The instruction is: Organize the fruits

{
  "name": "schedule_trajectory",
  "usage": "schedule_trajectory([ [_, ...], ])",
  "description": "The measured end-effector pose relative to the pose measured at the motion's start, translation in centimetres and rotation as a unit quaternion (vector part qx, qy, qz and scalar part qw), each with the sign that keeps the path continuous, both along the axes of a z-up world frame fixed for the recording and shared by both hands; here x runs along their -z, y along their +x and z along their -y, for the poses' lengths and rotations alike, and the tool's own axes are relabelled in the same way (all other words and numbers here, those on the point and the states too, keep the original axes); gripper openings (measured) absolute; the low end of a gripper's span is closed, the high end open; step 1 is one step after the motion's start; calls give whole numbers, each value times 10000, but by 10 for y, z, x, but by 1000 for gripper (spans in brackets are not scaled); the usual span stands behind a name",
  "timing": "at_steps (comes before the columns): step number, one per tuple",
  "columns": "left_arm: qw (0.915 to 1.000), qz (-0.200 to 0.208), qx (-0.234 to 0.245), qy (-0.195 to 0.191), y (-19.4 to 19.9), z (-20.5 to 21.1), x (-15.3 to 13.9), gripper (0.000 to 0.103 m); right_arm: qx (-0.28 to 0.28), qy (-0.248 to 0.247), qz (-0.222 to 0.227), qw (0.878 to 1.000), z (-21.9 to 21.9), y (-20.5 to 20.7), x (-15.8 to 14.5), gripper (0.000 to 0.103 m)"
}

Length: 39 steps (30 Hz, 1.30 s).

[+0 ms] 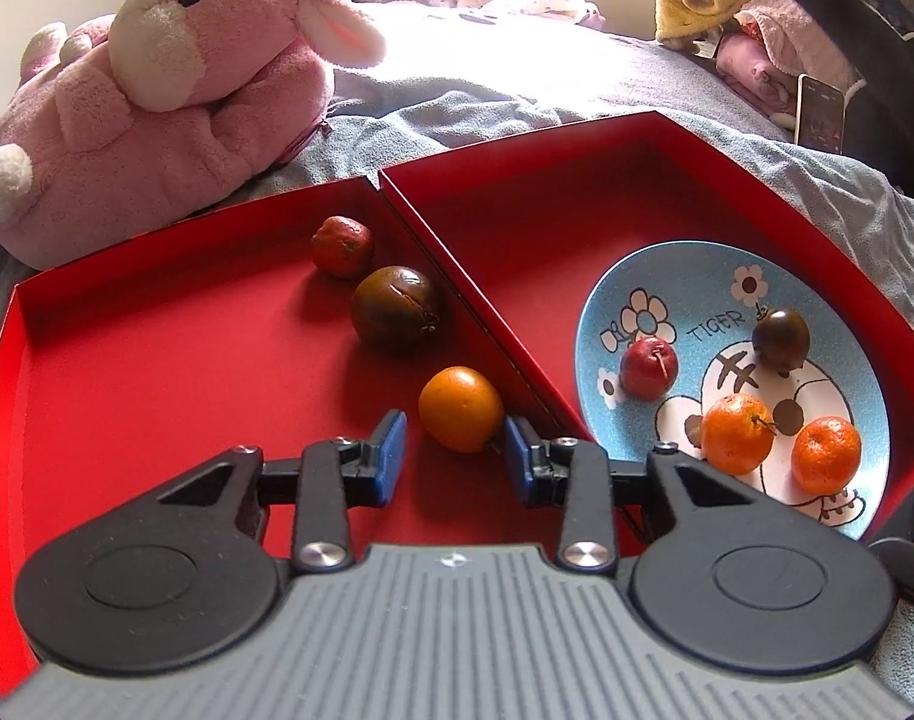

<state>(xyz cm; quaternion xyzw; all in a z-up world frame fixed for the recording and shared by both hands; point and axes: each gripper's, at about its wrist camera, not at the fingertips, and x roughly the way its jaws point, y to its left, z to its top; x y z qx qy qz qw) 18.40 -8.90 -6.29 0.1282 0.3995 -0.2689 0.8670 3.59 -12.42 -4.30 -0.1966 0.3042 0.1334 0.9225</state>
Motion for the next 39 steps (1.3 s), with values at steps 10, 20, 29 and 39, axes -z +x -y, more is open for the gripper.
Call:
schedule_trajectory([
  [10, 9996, 167, -178, 163, -8, -2, -3, 33, 48, 26, 13, 10000, -1, -8, -7, 33],
  [20, 9983, 246, -533, 68, -19, -25, -14, 32, 82, 74, 105, 9999, 3, -16, -16, 33],
  [29, 9962, 257, -826, -106, -34, -48, -24, 29, 193, 161, 131, 9996, 7, -26, -21, 33],
  [39, 9947, 260, -995, 2, -48, -58, -23, 24, 264, 220, 194, 9992, 13, -33, -26, 33],
])
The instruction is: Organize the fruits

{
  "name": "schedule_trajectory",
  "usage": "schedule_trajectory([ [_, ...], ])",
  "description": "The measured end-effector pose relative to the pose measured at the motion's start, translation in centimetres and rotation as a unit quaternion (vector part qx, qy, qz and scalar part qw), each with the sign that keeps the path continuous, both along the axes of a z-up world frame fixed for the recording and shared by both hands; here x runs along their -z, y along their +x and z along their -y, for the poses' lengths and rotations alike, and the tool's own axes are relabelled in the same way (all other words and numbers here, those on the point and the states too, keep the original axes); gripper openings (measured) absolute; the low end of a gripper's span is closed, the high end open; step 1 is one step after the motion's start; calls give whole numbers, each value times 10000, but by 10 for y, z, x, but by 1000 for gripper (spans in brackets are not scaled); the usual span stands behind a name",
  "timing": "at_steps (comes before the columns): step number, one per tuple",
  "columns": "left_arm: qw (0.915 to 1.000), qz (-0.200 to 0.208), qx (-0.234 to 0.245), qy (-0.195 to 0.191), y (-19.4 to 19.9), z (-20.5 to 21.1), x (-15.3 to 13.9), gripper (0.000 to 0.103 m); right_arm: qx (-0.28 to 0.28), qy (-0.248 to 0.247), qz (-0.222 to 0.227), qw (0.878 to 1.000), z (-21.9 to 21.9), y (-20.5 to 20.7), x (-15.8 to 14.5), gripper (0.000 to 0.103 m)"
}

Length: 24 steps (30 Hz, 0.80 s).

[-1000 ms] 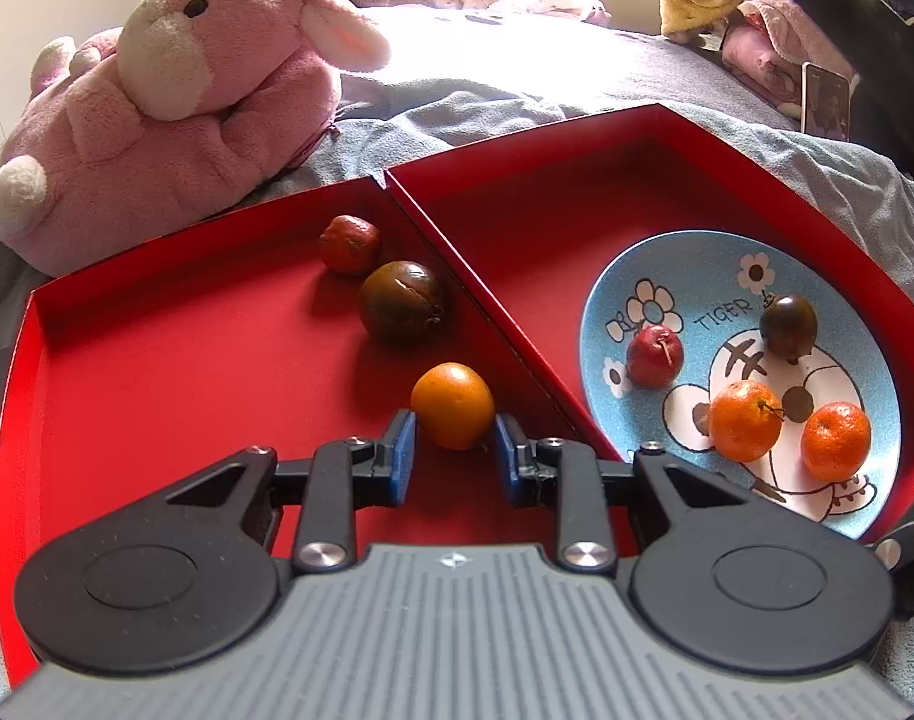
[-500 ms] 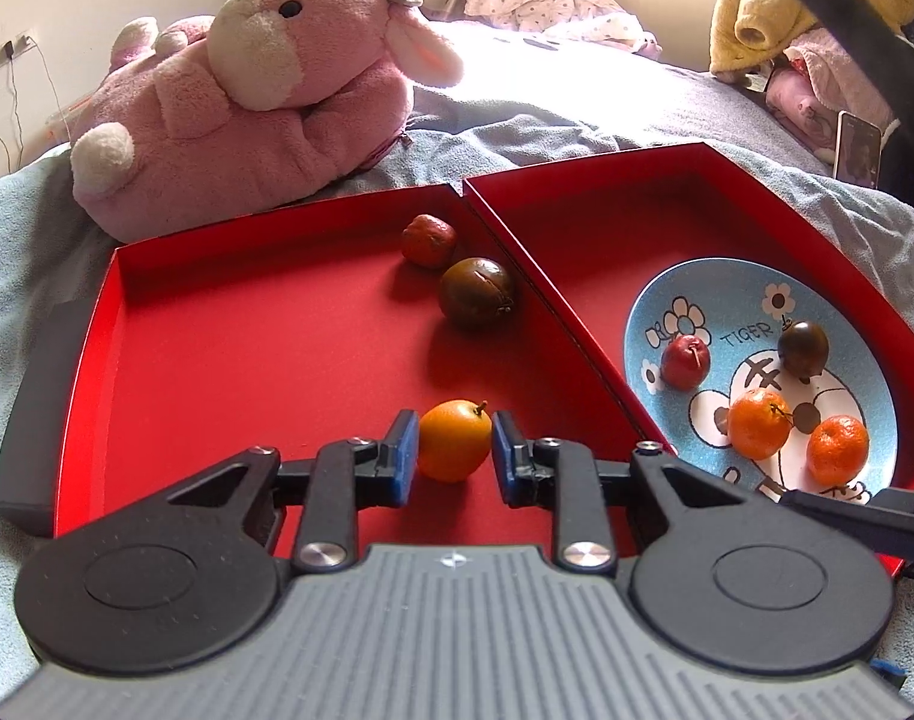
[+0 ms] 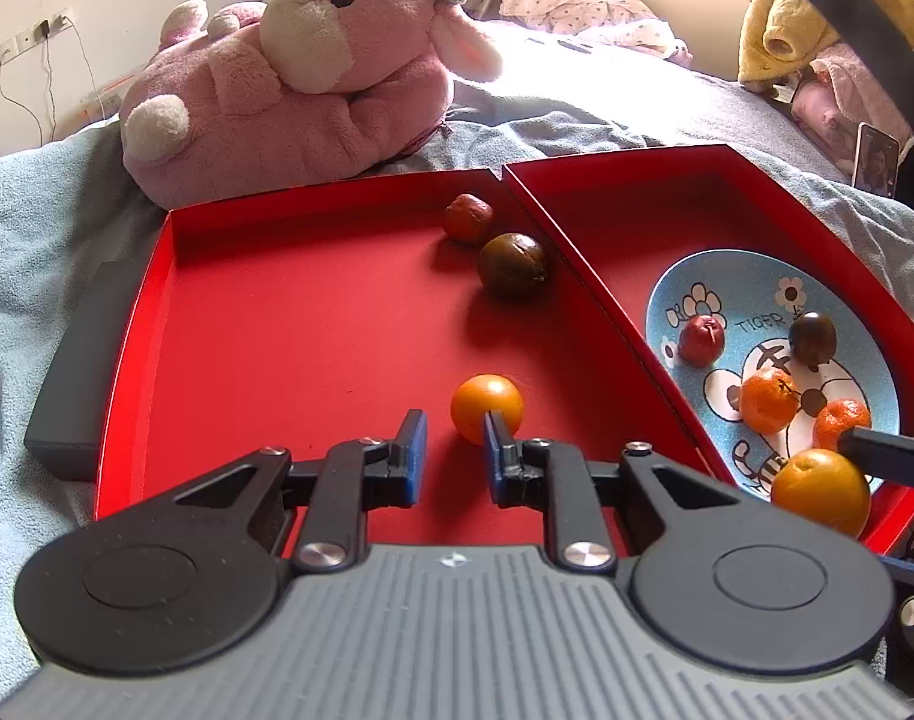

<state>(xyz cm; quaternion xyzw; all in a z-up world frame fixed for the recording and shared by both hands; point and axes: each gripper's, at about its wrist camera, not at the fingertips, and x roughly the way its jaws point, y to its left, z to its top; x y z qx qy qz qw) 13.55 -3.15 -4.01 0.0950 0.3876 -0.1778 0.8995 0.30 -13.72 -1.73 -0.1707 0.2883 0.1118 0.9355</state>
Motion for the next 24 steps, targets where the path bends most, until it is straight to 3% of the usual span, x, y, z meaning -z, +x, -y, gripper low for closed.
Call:
schedule_trajectory([
  [3, 9999, 13, -104, -102, 0, -5, -2, 26, 5, 31, 30, 10000, 2, 0, -1, 33],
  [5, 9998, -25, -129, -177, 1, -8, -3, 41, 28, 71, 49, 10000, 4, -2, -1, 33],
  [7, 9997, 52, -118, -195, 0, -7, -5, 74, 66, 162, 39, 9998, 8, 0, 0, 33],
  [8, 9997, 133, -93, -172, -1, -6, -6, 76, 76, 198, 18, 9998, 9, 1, 1, 33],
  [14, 9992, 46, 389, -114, 7, 17, 1, 76, -19, 370, -94, 9993, 11, 8, 10, 33],
  [17, 9979, 87, 648, -22, 4, 31, 8, 67, -6, 407, -80, 9991, 16, 9, 11, 33],
  [19, 9973, -59, 698, -205, 7, 28, 7, 59, 47, 442, -78, 9990, 20, 11, 13, 33],
  [24, 9930, -270, 997, -567, 2, 19, 2, 55, 132, 503, -97, 9986, 28, 15, 16, 33],
])
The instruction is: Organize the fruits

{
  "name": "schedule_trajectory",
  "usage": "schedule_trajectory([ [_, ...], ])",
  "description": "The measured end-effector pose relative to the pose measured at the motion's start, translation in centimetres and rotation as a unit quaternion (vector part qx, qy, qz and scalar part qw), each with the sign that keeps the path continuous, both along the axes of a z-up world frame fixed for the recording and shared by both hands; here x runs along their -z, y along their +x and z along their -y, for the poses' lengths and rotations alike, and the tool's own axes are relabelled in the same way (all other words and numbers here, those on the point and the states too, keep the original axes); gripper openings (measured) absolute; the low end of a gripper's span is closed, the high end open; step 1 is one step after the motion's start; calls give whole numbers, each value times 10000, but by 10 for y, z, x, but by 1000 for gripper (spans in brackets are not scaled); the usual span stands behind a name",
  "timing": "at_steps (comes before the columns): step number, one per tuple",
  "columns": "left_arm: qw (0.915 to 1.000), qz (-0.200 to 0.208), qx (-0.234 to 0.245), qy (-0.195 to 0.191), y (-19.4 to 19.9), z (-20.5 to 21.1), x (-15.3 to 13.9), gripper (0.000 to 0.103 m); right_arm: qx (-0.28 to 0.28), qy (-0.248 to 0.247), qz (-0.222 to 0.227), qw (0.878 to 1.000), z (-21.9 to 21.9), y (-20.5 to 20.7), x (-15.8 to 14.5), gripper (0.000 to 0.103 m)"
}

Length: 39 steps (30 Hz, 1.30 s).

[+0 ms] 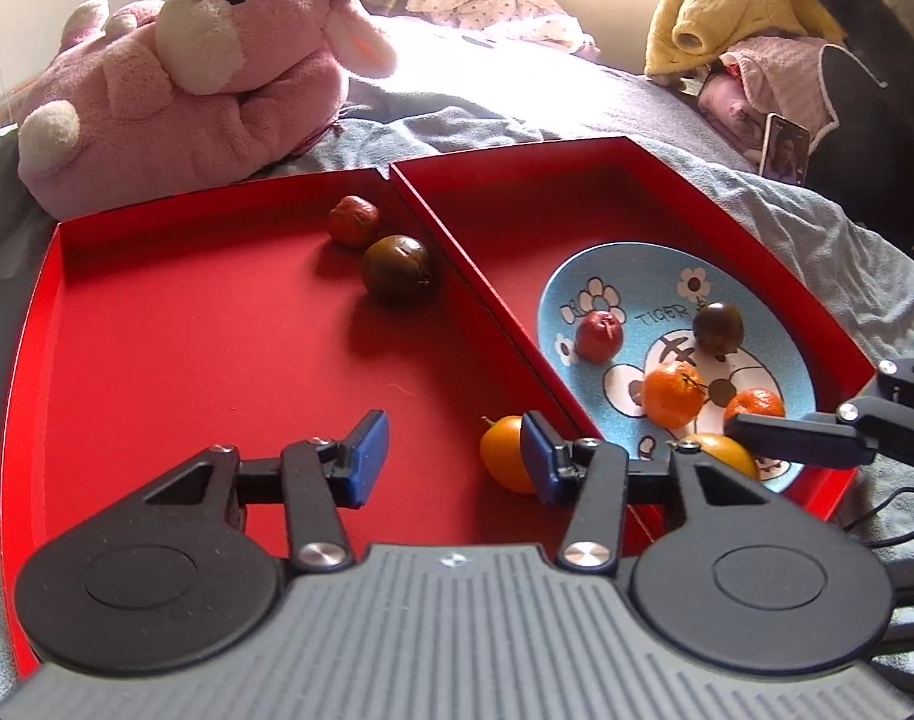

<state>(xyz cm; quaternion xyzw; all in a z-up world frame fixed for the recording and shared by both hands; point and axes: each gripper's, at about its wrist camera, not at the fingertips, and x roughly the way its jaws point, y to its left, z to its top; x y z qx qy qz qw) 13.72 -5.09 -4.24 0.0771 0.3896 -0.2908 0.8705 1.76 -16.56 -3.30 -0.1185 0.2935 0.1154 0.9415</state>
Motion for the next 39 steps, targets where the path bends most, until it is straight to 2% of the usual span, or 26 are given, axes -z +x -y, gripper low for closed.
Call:
schedule_trajectory([
  [3, 9992, 90, 387, -54, -10, 8, -4, 55, -25, -32, 15, 10000, 1, -1, 0, 33],
  [5, 9984, 97, 552, 78, -14, 14, 0, 55, -16, -38, 25, 10000, 1, -2, 0, 33],
  [8, 9983, -9, 557, 172, -10, 17, 5, 48, 20, -36, 21, 10000, 4, -2, -1, 33],
  [11, 9980, 3, 595, 217, -4, 17, 7, 48, 37, -49, 10, 10000, 4, -3, -2, 33],
  [16, 9957, 97, 770, 514, 1, 23, 15, 48, 72, -86, 17, 9999, 6, -5, -4, 33],
  [21, 9953, 173, 790, 542, 5, 24, 16, 48, 70, -136, -21, 9999, 3, -3, -3, 33],
  [25, 9945, 235, 861, 551, 1, 27, 17, 40, 60, -153, -15, 9999, 2, -3, -4, 33],
  [27, 9949, 187, 823, 550, 4, 27, 18, 41, 76, -142, -15, 9999, 3, -4, -5, 33],
  [30, 9958, 171, 705, 562, 9, 27, 19, 53, 73, -148, -23, 9999, 2, -5, -5, 33],
  [35, 9957, 53, 805, 444, 18, 23, 22, 56, 101, -170, -43, 9998, 3, -5, -5, 33],
  [38, 9944, 90, 952, 450, 20, 24, 22, 51, 136, -158, -78, 9998, 4, -4, -5, 33],
  [39, 9942, 79, 993, 412, 21, 24, 22, 44, 143, -158, -81, 9997, 4, -4, -5, 33],
])
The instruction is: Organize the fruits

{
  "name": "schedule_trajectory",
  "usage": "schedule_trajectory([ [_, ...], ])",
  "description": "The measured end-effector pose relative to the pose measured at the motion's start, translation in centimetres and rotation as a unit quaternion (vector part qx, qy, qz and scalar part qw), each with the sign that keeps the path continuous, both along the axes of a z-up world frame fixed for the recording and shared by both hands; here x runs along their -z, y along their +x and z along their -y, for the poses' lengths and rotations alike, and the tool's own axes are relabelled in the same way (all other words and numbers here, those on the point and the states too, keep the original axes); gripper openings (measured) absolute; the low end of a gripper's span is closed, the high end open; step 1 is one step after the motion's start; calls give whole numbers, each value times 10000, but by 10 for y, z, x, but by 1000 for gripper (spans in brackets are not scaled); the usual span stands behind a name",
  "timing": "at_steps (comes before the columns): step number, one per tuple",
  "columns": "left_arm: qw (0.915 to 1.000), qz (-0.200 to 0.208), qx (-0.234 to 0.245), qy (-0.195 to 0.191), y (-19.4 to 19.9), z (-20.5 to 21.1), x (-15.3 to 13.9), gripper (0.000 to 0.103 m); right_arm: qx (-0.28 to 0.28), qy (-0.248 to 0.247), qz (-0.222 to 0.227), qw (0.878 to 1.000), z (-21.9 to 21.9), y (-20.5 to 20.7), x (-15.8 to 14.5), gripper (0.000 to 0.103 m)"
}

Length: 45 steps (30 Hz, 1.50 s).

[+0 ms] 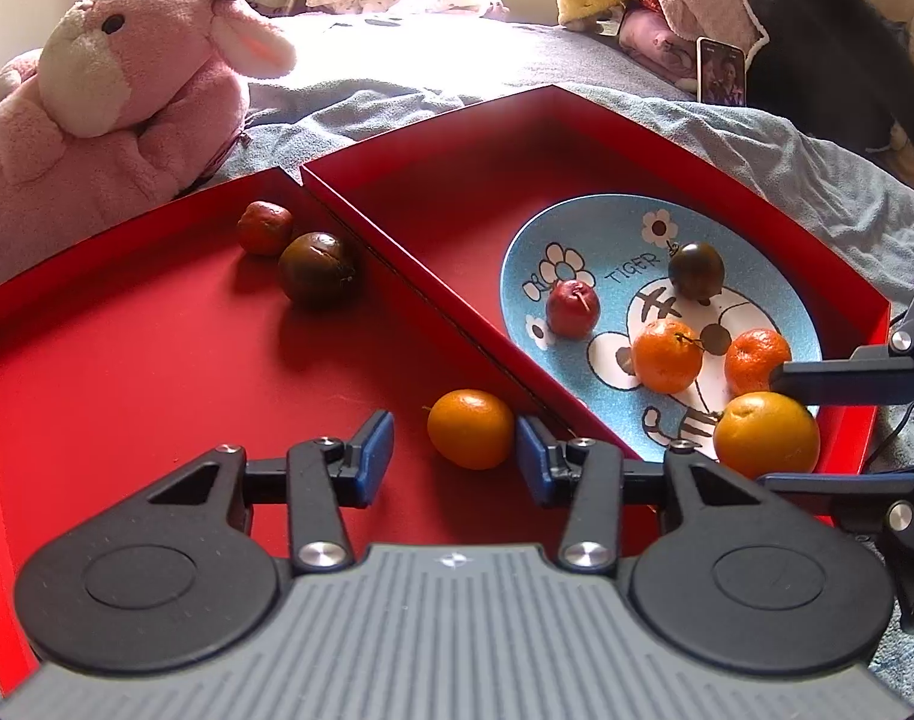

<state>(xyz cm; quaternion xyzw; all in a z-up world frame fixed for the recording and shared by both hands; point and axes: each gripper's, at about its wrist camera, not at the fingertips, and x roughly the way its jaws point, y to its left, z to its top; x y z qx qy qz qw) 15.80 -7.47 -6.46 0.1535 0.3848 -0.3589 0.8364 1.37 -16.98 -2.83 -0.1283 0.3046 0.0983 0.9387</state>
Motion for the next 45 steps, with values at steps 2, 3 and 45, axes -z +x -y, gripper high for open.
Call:
schedule_trajectory([
  [2, 10000, 45, 66, 7, -3, 2, 0, 36, 15, -12, 5, 10000, 1, -1, 0, 33],
  [3, 9999, 116, 83, 56, -6, 4, 0, 36, 22, -11, 2, 10000, 1, -1, 1, 33],
  [45, 9991, 240, 104, -330, -46, 58, -29, 36, 746, 90, 7, 9972, 61, -1, 13, 33],
])
